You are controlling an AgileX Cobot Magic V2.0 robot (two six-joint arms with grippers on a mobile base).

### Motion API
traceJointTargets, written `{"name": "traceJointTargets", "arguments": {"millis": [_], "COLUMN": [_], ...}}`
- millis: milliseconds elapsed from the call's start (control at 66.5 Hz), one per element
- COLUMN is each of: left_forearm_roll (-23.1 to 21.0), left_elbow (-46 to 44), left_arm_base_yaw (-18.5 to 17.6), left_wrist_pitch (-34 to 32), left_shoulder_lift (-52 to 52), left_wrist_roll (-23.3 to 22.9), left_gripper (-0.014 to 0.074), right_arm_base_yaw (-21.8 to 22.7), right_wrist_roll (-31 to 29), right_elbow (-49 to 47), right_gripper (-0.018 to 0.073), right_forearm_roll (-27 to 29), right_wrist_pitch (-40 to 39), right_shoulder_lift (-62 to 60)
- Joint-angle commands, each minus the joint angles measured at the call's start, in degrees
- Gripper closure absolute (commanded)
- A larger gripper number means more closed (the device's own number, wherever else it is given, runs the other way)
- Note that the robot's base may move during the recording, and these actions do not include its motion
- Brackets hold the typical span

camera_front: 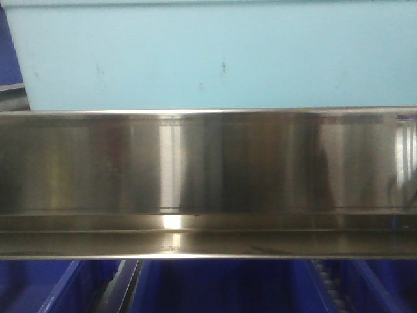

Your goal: Move two blue bins to right shelf middle

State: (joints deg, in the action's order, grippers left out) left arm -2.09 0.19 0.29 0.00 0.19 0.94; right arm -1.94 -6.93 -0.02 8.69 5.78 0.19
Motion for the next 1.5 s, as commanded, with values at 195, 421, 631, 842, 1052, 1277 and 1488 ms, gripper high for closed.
{"name": "traceJointTargets", "arguments": {"millis": [195, 421, 631, 842, 1052, 1277, 1488], "left_forearm_roll": [-0.2, -0.2, -0.2, -0.4, -0.4, -0.1, 2.5], "left_elbow": [-0.2, -0.2, -0.2, -0.2, -0.2, -10.9, -26.9], "left_arm_base_yaw": [0.1, 0.1, 0.1, 0.0, 0.0, 0.0, 0.0], "left_wrist_pitch": [-1.1, -1.1, -1.1, -2.8, -14.1, -5.4, 13.8], "left_shoulder_lift": [-0.2, -0.2, -0.2, -0.2, -0.2, 0.0, 8.8], "left_wrist_roll": [0.1, 0.1, 0.1, 0.1, 0.1, 0.1, 0.2], "left_gripper": [0.0707, 0.0707, 0.0707, 0.0707, 0.0707, 0.0701, 0.0398], "right_arm_base_yaw": [-0.1, -0.1, 0.0, 0.0, 0.0, 0.0, 0.0], "right_wrist_roll": [-0.1, -0.1, -0.1, -0.1, -0.1, -0.1, -0.1], "right_elbow": [0.0, 0.0, 0.0, 0.0, 0.0, -13.4, -26.3], "right_gripper": [0.0721, 0.0721, 0.0721, 0.0721, 0.0721, 0.0721, 0.0693], "right_forearm_roll": [-0.4, -0.4, -0.4, -0.4, -0.4, -0.4, -0.4], "right_wrist_pitch": [-1.1, -1.1, -2.6, -5.0, -12.2, -5.0, 7.8], "right_shoulder_lift": [-0.2, -0.2, -0.2, -0.2, -0.2, -0.2, 5.9]}}
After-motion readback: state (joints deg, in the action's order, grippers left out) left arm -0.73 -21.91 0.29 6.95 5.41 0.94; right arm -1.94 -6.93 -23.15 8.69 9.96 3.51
